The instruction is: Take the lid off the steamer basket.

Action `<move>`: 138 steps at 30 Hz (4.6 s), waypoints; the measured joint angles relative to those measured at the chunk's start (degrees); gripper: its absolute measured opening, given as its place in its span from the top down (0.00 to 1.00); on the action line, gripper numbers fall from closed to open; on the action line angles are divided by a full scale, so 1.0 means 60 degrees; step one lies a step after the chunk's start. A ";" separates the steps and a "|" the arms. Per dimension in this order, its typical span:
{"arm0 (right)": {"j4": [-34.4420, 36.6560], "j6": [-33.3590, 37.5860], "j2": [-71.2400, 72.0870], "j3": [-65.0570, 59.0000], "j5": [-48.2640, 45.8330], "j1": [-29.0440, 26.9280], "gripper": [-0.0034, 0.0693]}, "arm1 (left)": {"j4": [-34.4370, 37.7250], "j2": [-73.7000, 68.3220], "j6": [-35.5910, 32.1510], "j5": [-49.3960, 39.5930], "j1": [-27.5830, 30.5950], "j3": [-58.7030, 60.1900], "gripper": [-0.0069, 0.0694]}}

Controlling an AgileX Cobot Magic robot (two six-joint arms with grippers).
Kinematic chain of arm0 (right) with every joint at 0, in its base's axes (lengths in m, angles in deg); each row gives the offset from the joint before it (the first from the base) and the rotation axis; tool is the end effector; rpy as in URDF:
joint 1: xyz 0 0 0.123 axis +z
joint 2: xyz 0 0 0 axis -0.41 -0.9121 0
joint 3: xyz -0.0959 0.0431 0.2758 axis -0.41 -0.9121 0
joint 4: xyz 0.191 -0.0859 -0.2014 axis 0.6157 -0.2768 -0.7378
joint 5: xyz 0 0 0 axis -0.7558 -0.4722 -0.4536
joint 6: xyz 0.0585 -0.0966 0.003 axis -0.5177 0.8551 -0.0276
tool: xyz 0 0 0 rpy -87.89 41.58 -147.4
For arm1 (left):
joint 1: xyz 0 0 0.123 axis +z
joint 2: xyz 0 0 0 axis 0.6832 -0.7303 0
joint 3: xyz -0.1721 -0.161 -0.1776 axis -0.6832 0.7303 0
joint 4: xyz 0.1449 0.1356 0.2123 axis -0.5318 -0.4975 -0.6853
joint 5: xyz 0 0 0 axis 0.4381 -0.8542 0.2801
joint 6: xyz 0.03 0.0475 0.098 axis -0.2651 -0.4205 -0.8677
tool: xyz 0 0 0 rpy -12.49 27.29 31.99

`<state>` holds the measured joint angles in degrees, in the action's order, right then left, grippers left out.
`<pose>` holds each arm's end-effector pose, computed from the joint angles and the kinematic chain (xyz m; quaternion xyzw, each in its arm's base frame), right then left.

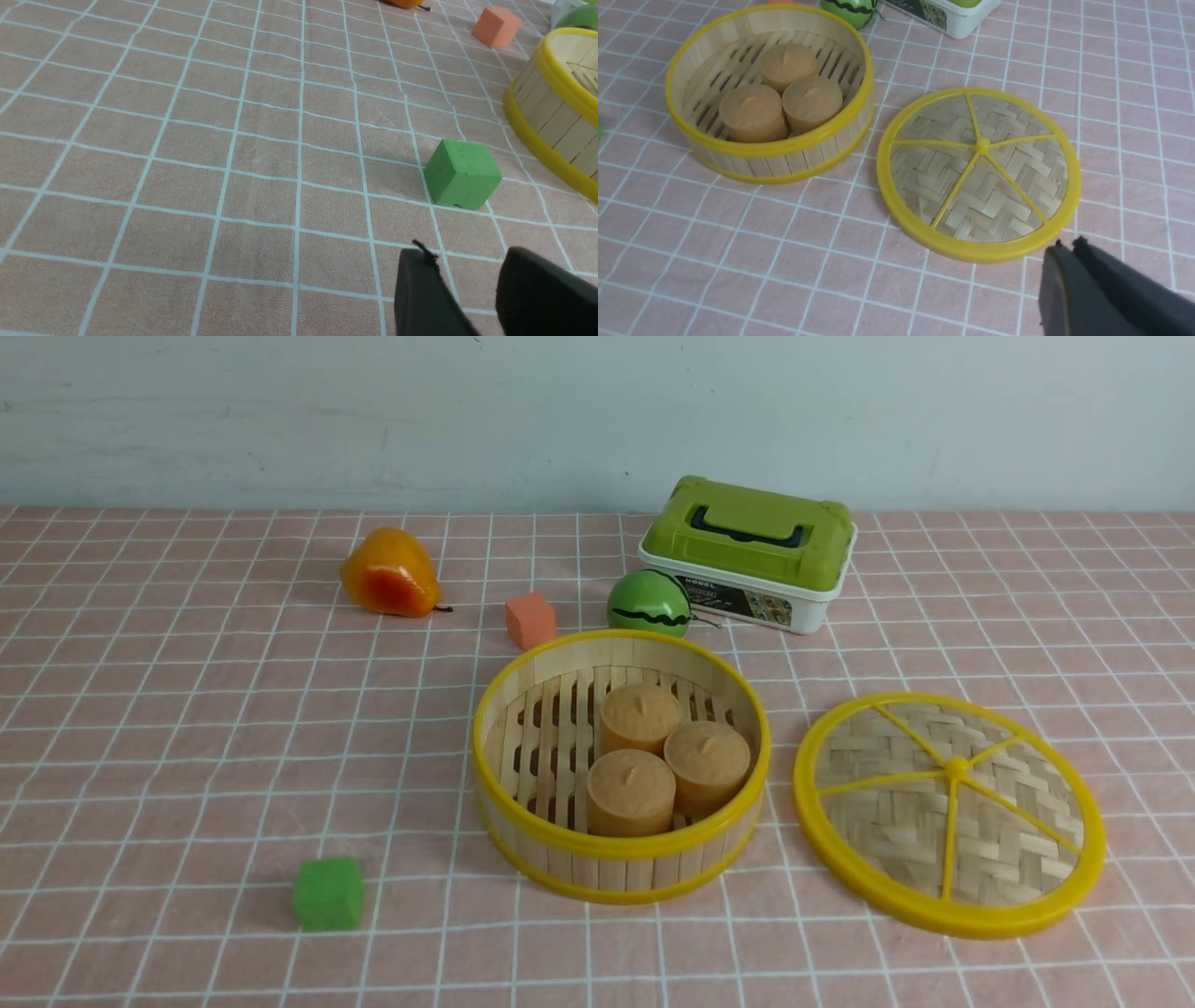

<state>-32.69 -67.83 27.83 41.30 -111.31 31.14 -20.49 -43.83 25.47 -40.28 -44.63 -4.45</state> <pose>0.1335 0.0313 0.3828 -0.0994 0.8663 0.0798 0.4831 0.1029 -0.0043 0.1627 -0.0967 0.7994 -0.0952 0.5852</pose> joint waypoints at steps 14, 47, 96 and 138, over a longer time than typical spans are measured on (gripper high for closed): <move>-0.0979 -0.0499 0.1013 -0.2649 0.3327 0.0000 0.98 | 0.0000 0.0000 0.0000 0.0000 0.0000 0.0000 0.60; -0.2097 -0.2785 0.5728 -0.8580 0.5322 -0.1237 0.98 | 0.0009 0.0000 0.0000 0.0000 0.0000 0.0000 0.60; -0.2088 -0.2760 0.5728 -0.8580 0.5293 -0.1237 0.94 | 0.0009 0.0000 0.0000 0.0000 0.0000 0.0000 0.60; -0.2088 -0.2753 0.5728 -0.8580 0.5293 -0.1237 0.89 | 0.0009 0.0000 0.0000 0.0000 0.0000 0.0000 0.60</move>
<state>-45.22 -84.34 62.20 -10.18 -79.55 23.71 -20.44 -43.83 25.47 -40.28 -44.63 -4.45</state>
